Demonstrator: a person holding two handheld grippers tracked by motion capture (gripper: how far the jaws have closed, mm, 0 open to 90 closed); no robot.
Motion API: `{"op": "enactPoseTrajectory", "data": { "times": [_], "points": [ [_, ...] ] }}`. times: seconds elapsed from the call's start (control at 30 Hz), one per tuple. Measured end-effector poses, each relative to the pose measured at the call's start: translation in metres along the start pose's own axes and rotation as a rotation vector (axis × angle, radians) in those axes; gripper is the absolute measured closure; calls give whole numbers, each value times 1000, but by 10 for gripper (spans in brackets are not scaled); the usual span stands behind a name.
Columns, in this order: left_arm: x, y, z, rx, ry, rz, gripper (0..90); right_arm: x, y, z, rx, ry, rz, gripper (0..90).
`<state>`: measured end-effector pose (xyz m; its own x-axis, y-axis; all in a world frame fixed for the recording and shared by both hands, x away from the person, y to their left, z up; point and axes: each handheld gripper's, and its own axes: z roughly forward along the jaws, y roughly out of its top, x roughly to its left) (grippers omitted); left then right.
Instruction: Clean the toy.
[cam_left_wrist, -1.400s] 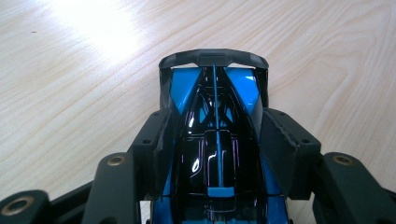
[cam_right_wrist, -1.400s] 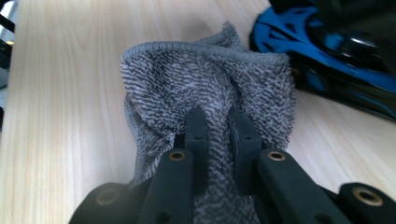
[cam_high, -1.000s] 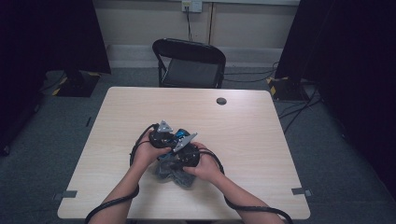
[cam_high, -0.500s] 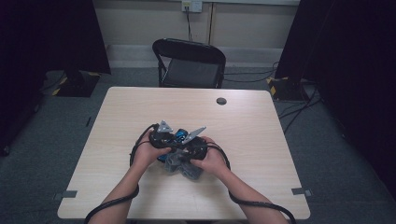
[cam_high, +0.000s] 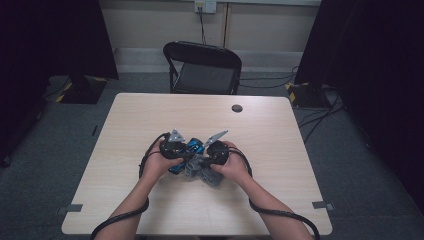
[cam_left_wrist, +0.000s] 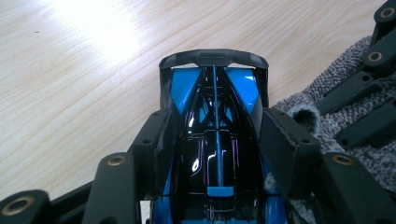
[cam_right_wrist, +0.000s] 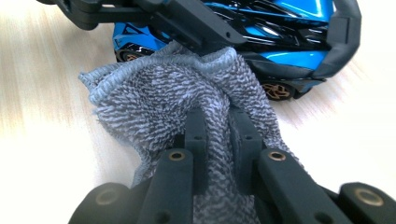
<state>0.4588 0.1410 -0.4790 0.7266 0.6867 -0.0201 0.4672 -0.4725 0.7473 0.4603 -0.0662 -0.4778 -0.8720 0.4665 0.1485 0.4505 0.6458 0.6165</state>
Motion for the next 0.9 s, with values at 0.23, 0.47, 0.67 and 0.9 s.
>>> {"op": "enactPoseTrajectory", "data": {
  "times": [0.23,0.47,0.67,0.9],
  "points": [
    [0,0,0,-3,4,7,451,-5,-1,-3,2,-23,9,807],
    [0,0,0,-5,5,6,451,-10,-1,-5,7,-40,15,807],
    [1,-1,-1,-4,5,5,452,-21,-5,-11,2,-78,60,807],
    [0,-1,0,-4,5,6,452,-29,-9,-14,-17,-101,93,807]
  ]
}}
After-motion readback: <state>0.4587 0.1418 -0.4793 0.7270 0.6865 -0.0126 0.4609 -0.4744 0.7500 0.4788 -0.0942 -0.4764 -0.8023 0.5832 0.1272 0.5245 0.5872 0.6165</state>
